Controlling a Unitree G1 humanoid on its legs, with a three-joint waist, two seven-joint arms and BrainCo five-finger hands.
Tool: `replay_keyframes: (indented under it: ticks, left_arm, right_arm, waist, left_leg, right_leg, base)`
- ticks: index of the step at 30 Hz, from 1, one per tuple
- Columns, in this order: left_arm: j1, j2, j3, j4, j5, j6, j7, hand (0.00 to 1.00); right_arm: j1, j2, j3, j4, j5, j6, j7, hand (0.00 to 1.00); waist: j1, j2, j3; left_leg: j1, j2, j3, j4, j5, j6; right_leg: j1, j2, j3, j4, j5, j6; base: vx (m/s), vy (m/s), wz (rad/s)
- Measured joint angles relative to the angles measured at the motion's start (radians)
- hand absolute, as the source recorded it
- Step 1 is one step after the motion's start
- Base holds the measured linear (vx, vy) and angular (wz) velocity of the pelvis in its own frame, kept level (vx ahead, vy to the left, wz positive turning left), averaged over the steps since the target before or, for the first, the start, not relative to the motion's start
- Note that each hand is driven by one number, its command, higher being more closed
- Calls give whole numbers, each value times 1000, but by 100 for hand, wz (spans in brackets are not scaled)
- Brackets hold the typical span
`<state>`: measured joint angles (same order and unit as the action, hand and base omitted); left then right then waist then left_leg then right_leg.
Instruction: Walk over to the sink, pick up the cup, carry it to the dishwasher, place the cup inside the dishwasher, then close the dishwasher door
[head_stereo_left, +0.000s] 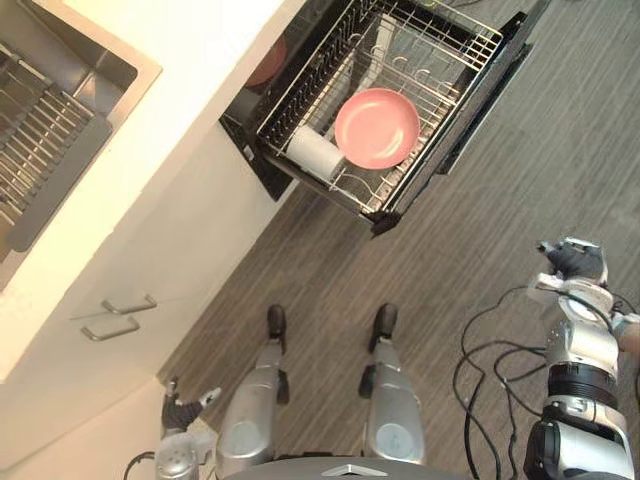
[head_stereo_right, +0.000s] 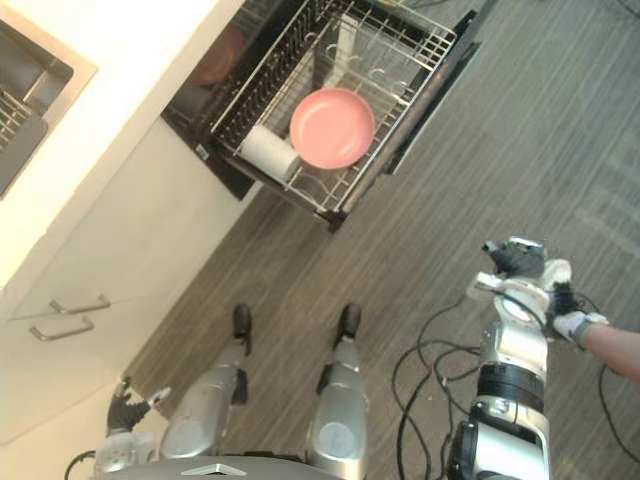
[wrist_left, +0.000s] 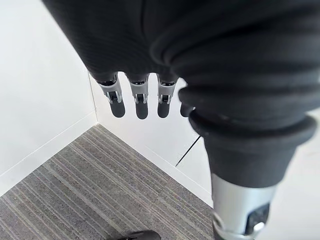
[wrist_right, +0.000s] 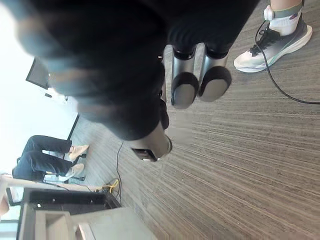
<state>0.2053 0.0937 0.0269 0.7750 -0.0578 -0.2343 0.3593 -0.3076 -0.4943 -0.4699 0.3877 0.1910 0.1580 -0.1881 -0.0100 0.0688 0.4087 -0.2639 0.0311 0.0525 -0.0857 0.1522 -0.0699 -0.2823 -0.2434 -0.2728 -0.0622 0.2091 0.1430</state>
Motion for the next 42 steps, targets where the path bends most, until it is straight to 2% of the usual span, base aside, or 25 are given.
replay_keyframes:
  ticks: [7, 11, 14, 17, 21, 26, 31, 33, 36, 38, 42]
  left_arm:
    - [-41, -1, -30, 0, -3, 17, 4, 0]
    - [-43, -15, -32, 0, -8, 18, 5, 0]
    - [-47, -18, -39, 0, -10, 19, 5, 0]
    - [-48, -18, -43, 0, -10, 27, 4, 0]
    - [-48, -25, -73, 0, -19, 30, 0, 0]
    - [-48, -34, -78, -1, -20, 32, -15, 0]
    - [-31, -39, -114, -1, -29, 24, -30, 0]
    - [-14, -40, -118, -1, -29, 17, -41, 0]
    - [26, -55, -119, -6, -30, 13, -50, 0]
    - [72, -69, -120, -14, -39, 6, -66, 0]
    - [123, -72, -119, -15, -39, -22, -99, 0]
  right_arm:
    - [1, 56, 55, -67, -83, 21, -13, 100]
    - [-26, 57, 105, -74, -95, 29, -9, 100]
    - [-80, 52, 139, -96, -120, 46, -6, 100]
    - [-166, 48, 165, -88, -124, 72, 14, 100]
    - [-308, -33, 235, -5, -164, 98, 34, 100]
    - [-398, -129, 269, 79, -198, 132, 41, 100]
    - [-520, -219, 366, 182, -222, 152, 79, 100]
    - [-557, -233, 409, 208, -235, 152, 97, 100]
    - [-617, -280, 471, 281, -258, 152, 105, 100]
    - [-674, -329, 546, 343, -296, 153, 119, 100]
    - [-779, -360, 624, 454, -360, 153, 112, 100]
  waist:
    - [2, 32, 26]
    - [13, 43, 35]
    - [13, 63, 45]
    - [34, 73, 51]
    - [54, 102, 63]
    - [64, 120, 70]
    - [65, 164, 64]
    - [71, 168, 61]
    - [99, 196, 41]
    - [119, 222, 22]
    - [150, 250, 1]
  left_leg:
    - [-15, -14, -21, 0, 0, 2]
    - [-19, -20, -28, 0, 0, 3]
    - [-34, -26, -52, 0, 2, 5]
    - [-48, -31, -59, 0, 7, 7]
    - [-63, -50, -84, 2, 26, 22]
    - [-76, -71, -120, 6, 38, 31]
    - [-100, -80, -149, 0, 44, 23]
    - [-106, -80, -161, 0, 47, 18]
    - [-123, -84, -206, 0, 54, 7]
    - [-133, -95, -254, 1, 62, -2]
    - [-138, -122, -331, 6, 72, -11]
  right_leg:
    - [-4, -15, -16, 2, -2, 7]
    - [-5, -22, -22, 7, -4, 11]
    - [-6, -29, -44, 10, -5, 14]
    - [-17, -34, -51, 15, -4, 15]
    - [-15, -52, -76, 21, -3, 22]
    - [-16, -74, -102, 38, -5, 30]
    - [-28, -86, -126, 50, -6, 32]
    - [-32, -86, -131, 50, -4, 30]
    - [-30, -93, -173, 64, -9, 33]
    - [-30, -109, -212, 105, -35, 39]
    - [-34, -159, -275, 224, -109, 55]
  base:
    - [13, 7, 8]
    - [4, 4, 8]
    - [-4, -2, 19]
    - [-1, -11, 14]
    - [10, -10, 22]
    - [19, -16, 20]
    - [-20, -37, 15]
    - [-17, -56, 8]
    - [11, -67, 35]
    - [39, -69, 54]
    - [58, -57, 59]
